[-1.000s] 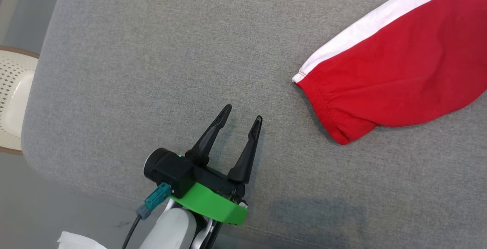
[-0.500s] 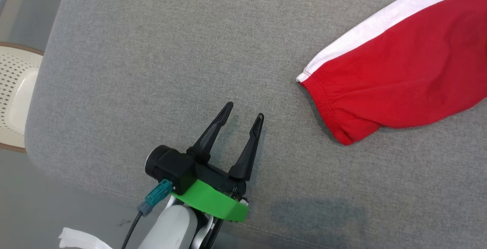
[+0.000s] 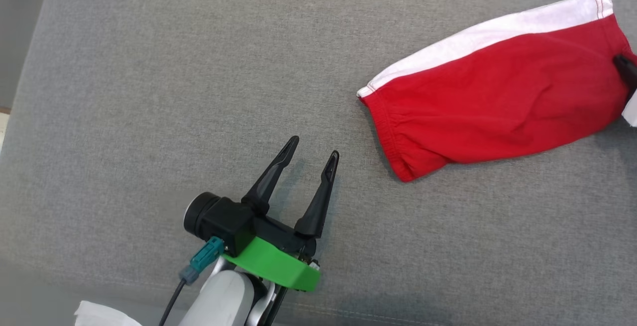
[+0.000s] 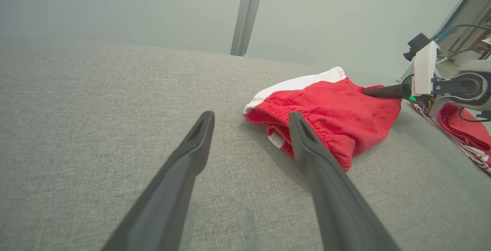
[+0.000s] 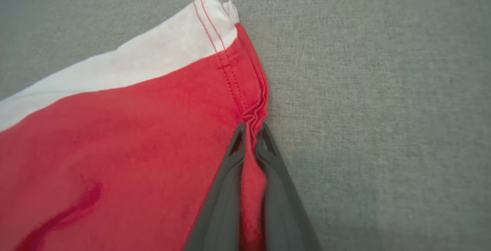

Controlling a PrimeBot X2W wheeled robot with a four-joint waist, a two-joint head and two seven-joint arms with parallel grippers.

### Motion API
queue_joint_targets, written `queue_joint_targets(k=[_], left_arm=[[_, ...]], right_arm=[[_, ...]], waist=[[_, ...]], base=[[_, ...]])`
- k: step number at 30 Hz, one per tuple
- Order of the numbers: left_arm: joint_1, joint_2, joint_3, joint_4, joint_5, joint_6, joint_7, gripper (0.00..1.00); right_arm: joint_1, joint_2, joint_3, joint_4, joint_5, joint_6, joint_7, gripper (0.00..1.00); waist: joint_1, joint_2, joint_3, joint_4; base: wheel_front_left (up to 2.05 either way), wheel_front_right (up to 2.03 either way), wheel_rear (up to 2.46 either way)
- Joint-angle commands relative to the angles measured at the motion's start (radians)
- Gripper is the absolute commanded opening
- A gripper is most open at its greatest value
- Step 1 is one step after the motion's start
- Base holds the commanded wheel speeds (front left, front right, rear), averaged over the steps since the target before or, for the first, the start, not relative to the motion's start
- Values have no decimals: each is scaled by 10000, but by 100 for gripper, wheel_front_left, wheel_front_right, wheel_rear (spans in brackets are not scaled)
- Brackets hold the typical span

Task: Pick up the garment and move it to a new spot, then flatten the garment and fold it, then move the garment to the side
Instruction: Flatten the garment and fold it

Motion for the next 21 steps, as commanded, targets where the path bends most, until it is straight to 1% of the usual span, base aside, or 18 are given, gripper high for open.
queue_joint_targets(k=[1, 7, 12, 15, 21], left_arm=[[134, 23, 36, 26, 89, -28, -31, 100], [285, 27, 139, 69, 231, -28, -31, 100], [422, 29, 208, 56, 298, -28, -31, 100], [441, 28, 159, 41, 352, -28, -31, 100], [427, 28, 45, 16, 289, -29, -31, 100]], right_arm=[[365, -54, -41, -110, 162, -19, -130, 0], [1680, -237, -465, -778, 905, -19, -885, 0], [2466, -353, -756, -1119, 1242, -17, -1287, 0], [2654, -451, -878, -1263, 1197, -17, -1582, 0], [2597, -320, -806, -1644, 971, -16, -1963, 0]], waist=[[0, 0, -392, -495], [0, 0, -758, -1028], [0, 0, -918, -1336], [0, 0, -951, -1448], [0, 0, -1024, -1569]], base=[[0, 0, 0], [0, 0, 0], [0, 0, 0], [0, 0, 0], [0, 0, 0]])
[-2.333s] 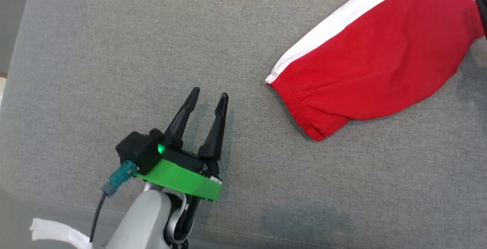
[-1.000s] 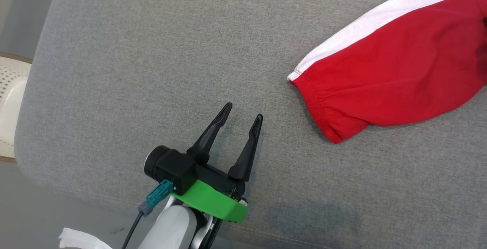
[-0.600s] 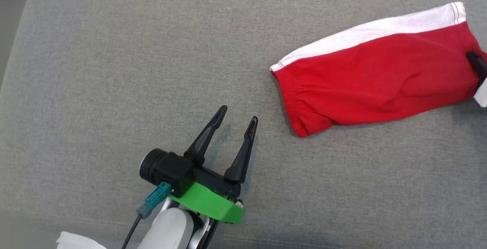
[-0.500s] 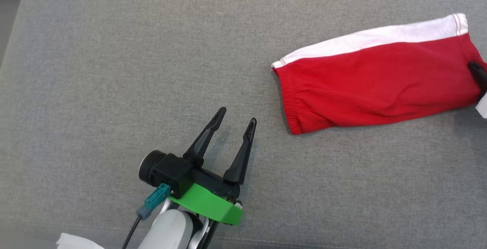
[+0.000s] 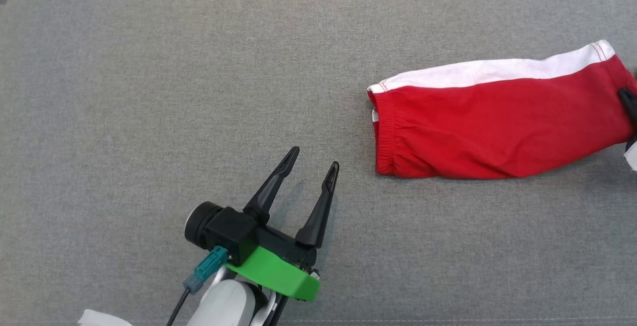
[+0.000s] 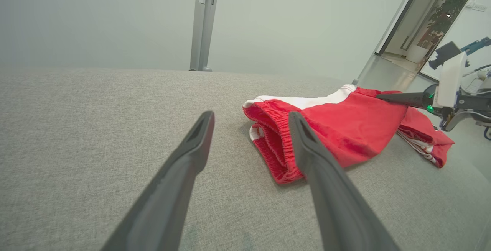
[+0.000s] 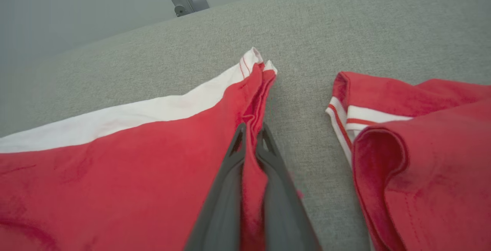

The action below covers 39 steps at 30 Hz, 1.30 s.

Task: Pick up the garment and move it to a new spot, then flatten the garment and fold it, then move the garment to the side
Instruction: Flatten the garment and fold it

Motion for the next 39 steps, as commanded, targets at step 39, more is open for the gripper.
queue_joint_targets(k=[39], left_arm=[[84, 36, -343, -76, -872, -29, -32, 100]], right_arm=[[132, 2327, 1577, -4616, -836, -9, 2599, 0]], waist=[[0, 0, -368, 966]], base=[[0, 0, 0]])
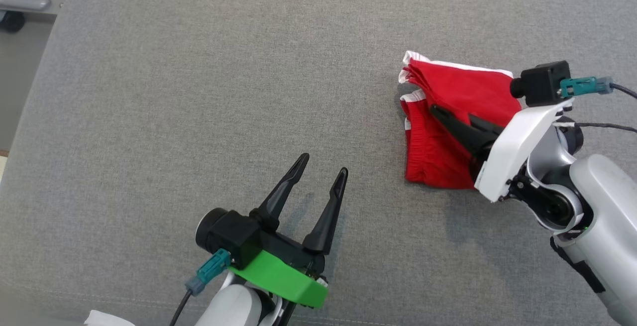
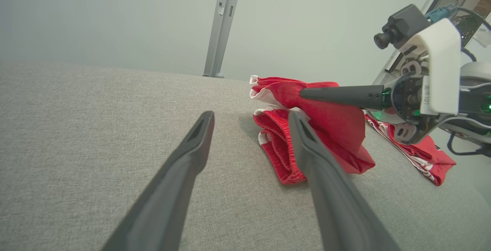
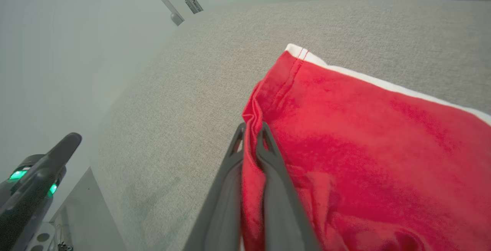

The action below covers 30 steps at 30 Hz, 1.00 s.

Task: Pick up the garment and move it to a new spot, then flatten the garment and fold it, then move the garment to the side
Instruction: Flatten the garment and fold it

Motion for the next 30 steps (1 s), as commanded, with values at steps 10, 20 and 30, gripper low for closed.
queue_joint_targets(k=[10, 20, 30], left_arm=[[154, 34, 56, 167, 25, -29, -32, 100], [682, 36, 536, 414, 158, 70, -32, 100], [1396, 36, 1736, 177, 305, 848, -32, 100]], right_arm=[[764, 449, -387, -233, 935, -4, -1025, 100], [1839, -99, -1887, 389, -797, -4, -4084, 100], [3392, 572, -2492, 1540, -3133, -4, -5945, 100]], waist=[[0, 0, -289, -123], [0, 0, -1065, -646], [0, 0, -1683, -1262]], base=[[0, 0, 0], [0, 0, 0], [0, 0, 0]])
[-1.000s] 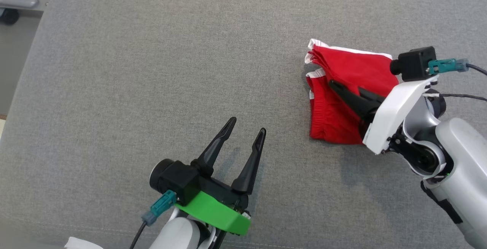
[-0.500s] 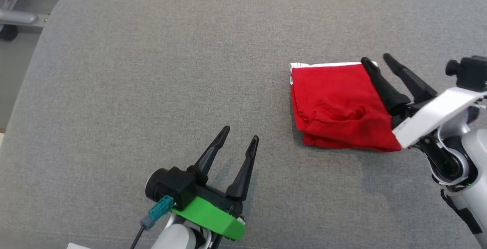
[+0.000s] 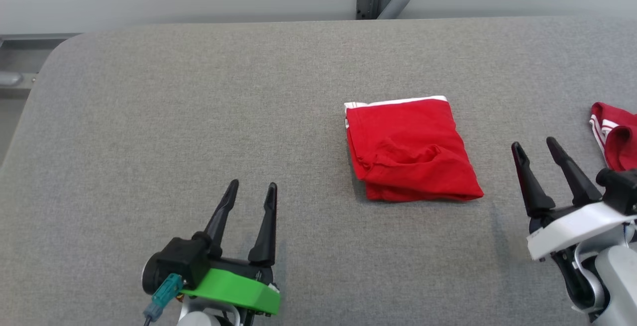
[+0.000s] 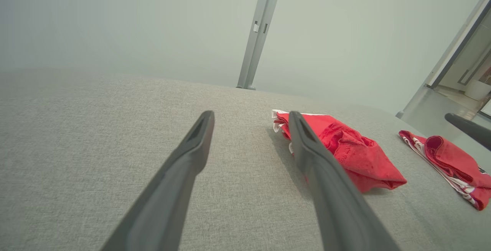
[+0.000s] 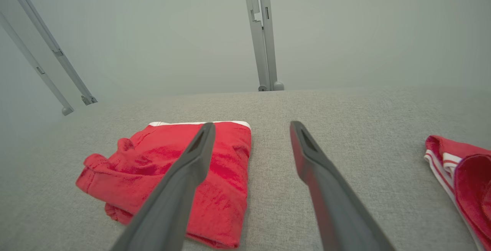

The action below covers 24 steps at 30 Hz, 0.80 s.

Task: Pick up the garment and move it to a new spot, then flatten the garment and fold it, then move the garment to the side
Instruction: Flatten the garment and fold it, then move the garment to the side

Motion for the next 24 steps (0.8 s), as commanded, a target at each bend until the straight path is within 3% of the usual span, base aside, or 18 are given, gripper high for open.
queue_joint_targets(k=[1, 5, 6, 7, 8, 9, 10, 17, 24], left_arm=[[244, 38, 159, -62, 81, 136, -32, 100], [592, 36, 581, -279, 496, 407, -32, 100], [683, 36, 652, -322, 554, 446, -32, 100], [756, 36, 692, -353, 643, 471, -32, 100], [817, 36, 711, -362, 766, 473, -32, 100], [857, 35, 712, -368, 875, 446, -32, 100], [883, 36, 712, -375, 970, 417, -32, 100], [682, 36, 536, -343, 1079, 260, -32, 100], [359, 36, 49, -328, 870, 124, -32, 100]], right_arm=[[286, 122, -100, 31, -235, -2, -82, 100], [998, 745, -852, -504, -959, -2, -115, 99], [1226, 901, -989, -646, -1116, -3, -113, 85], [1398, 1022, -1098, -785, -1255, -3, -115, 47], [1523, 1110, -1182, -932, -1363, -2, -116, 33], [1611, 1182, -1254, -1028, -1455, -2, -117, 5], [1699, 1239, -1277, -1104, -1527, -2, -117, 0], [1369, 1098, -849, -933, -1796, -2, -120, 0], [-693, 266, 1169, 661, -1704, -3, 29, 0]], waist=[[0, 0, -237, -224], [0, 0, -330, -307], [0, 0, -348, -318], [0, 0, -357, -321], [0, 0, -356, -319], [0, 0, -355, -308], [0, 0, -350, -288], [0, 0, -258, 143], [0, 0, 154, 966]], base=[[0, 0, 0], [0, 0, 0], [0, 0, 0], [0, 0, 0], [0, 0, 0], [0, 0, 0], [0, 0, 0], [0, 0, 0], [0, 0, 0]])
